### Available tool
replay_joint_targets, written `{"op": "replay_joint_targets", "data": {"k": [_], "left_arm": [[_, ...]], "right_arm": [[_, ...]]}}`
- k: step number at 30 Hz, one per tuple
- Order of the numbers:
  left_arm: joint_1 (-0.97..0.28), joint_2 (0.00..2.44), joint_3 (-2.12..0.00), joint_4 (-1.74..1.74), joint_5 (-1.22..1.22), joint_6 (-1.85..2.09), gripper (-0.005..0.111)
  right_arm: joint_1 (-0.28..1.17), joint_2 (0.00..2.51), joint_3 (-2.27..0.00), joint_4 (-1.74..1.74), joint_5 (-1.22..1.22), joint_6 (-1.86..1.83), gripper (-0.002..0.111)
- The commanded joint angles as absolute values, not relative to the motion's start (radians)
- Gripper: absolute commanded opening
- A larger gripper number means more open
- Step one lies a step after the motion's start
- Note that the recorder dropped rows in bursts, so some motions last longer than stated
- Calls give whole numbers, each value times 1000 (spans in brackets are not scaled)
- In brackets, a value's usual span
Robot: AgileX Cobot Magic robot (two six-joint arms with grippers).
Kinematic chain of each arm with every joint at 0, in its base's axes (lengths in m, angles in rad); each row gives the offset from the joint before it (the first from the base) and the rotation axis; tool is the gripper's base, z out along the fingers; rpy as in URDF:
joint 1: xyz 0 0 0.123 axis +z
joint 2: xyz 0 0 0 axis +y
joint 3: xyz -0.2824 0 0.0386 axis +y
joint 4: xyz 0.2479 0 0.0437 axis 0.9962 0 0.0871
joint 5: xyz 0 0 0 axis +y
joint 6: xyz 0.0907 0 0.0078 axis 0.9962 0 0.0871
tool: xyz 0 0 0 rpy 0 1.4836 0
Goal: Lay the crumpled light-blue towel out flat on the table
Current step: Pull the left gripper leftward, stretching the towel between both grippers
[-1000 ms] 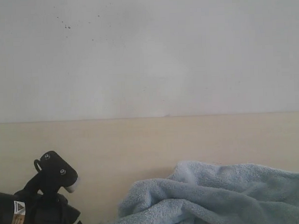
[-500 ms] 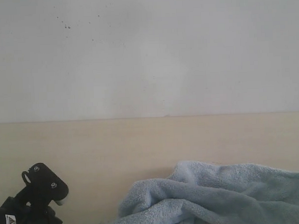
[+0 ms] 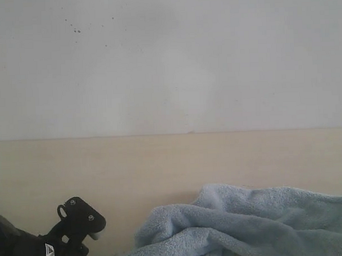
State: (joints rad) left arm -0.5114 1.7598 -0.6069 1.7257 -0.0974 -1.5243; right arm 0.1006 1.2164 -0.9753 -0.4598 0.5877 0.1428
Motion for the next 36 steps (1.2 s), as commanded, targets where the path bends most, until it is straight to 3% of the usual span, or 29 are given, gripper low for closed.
{"op": "replay_joint_targets", "data": {"k": [1,9,15,25,36], "left_arm": [[-510,1771,-613,1717,-104,-1529,4],[-510,1371,-604,1744,-44,-1553,4],[-510,1053,-508,1737,139,-1460,4],[-510,746,-518,769,553,-410,4],[-510,529,-720,569,799,-158,4]], "right_arm": [[102,1207,-971,-477,590,144,0],[102,1066,-971,-650,643,280,0],[102,953,-971,-733,696,362,0],[102,772,-971,-832,784,443,0],[163,587,-971,-816,873,383,0]]}}
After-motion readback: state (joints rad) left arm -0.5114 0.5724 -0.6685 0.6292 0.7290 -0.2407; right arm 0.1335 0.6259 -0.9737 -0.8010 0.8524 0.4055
